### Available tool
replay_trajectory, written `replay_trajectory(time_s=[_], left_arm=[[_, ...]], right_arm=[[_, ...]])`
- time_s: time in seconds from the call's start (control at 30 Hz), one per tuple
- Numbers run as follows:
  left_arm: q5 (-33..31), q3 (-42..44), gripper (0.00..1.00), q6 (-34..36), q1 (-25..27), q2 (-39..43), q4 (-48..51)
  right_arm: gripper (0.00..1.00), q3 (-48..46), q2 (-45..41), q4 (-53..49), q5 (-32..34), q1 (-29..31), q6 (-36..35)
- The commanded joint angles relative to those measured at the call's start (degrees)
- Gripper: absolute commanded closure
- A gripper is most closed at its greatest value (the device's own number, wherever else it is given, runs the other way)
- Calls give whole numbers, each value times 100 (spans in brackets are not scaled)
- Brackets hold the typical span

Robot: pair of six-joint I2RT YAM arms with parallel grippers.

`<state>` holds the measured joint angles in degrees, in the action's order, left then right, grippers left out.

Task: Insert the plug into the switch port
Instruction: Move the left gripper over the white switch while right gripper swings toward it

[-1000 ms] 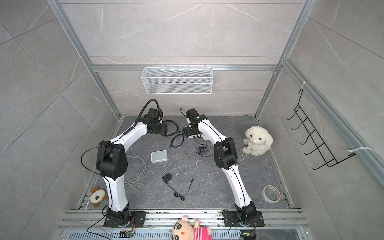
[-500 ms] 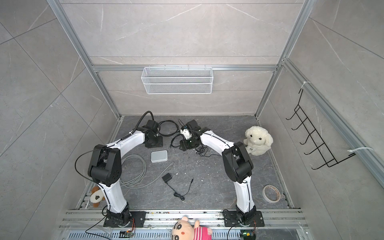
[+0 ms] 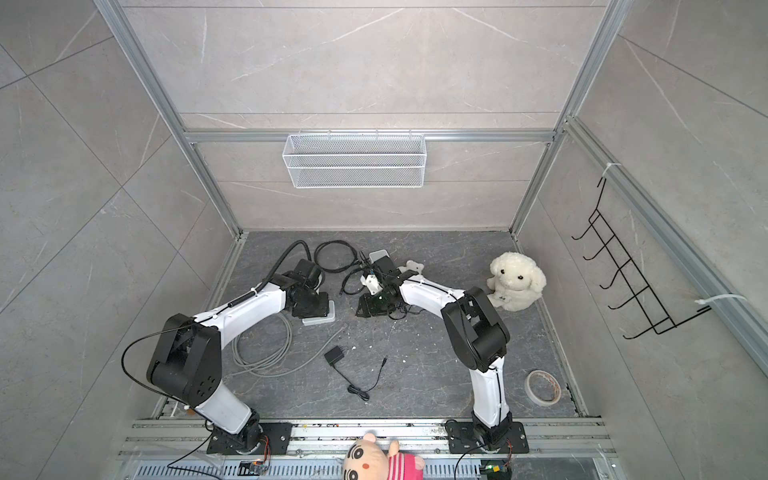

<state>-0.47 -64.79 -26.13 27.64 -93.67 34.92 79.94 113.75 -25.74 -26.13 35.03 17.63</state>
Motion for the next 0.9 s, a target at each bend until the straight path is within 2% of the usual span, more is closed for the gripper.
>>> replay_trajectory(time_s=[0.0, 0.13, 0.27, 0.4, 0.67, 0.87], left_arm=[[-168, -18, 43, -527, 88, 160, 267], [-511, 37, 32, -853, -14, 250, 186], [-627, 138, 29, -1179, -305, 201, 76], [-396, 292, 29, -1243, -682, 73, -365], [-108, 201, 30, -538, -1277, -349, -659], [420, -190, 33, 338, -1305, -896, -626]], right_arm=[[48, -194, -369, -95, -136, 13, 80], [43, -387, -551, 211, -242, 11, 245], [42, -300, -417, 479, -324, 47, 452], [41, -37, -128, 655, -391, 114, 696], [41, 465, 448, 837, -417, 269, 1050], [41, 380, 373, 703, -321, 286, 1177]])
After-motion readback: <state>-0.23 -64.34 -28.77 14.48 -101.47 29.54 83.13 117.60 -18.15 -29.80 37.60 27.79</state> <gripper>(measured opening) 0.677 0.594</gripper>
